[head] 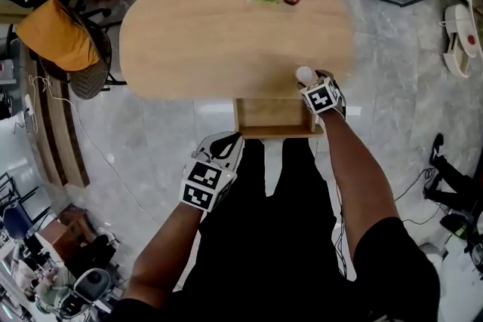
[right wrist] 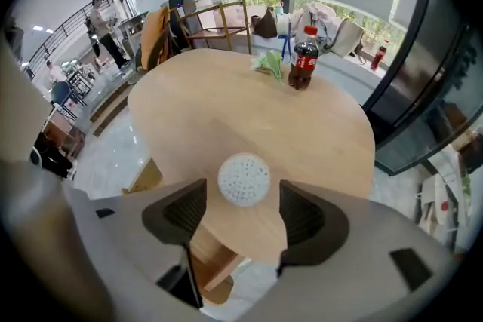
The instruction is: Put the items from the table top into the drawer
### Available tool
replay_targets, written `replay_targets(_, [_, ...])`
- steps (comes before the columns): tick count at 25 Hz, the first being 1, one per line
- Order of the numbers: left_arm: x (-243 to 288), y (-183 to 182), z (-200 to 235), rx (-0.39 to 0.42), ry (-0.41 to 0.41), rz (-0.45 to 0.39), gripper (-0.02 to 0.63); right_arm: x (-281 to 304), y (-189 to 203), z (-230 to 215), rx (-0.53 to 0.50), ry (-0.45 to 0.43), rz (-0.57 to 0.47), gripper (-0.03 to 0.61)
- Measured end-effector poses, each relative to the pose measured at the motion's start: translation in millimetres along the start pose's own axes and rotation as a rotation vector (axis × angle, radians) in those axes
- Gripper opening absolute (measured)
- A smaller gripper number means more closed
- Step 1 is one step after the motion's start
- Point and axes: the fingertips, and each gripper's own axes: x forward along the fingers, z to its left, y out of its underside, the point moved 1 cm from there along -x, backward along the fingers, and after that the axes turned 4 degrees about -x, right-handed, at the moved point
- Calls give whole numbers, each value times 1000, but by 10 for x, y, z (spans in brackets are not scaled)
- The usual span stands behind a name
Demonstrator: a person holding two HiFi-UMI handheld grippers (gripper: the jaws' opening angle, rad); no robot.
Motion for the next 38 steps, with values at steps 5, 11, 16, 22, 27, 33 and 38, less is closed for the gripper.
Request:
replay_targets(5, [38, 73, 66, -29, -12, 6, 2, 251, -56, -45, -44, 5, 21, 284])
replay_targets(11, [67, 99, 87, -36, 1, 14, 2, 394, -28, -41, -54, 16, 54, 279])
replay_targets(16, [130, 115, 72, -30, 19, 18, 2, 250, 27, 45, -21, 37, 18, 267])
replay_targets(22, [225, 126, 67, -23, 37, 22, 2, -50, 404, 629, -67, 1, -40, 267])
replay_targets(27, [248, 175, 45, -6, 48, 35, 2, 110, 1004, 1199, -168, -66, 56, 267])
replay_targets(33, [241, 262, 112, -22, 39, 46, 2, 575, 1262, 1269, 9, -51, 112, 267])
replay_targets(38, [194, 416, 259, -50, 5, 53, 2, 942, 1246, 1127, 69, 8, 81, 268])
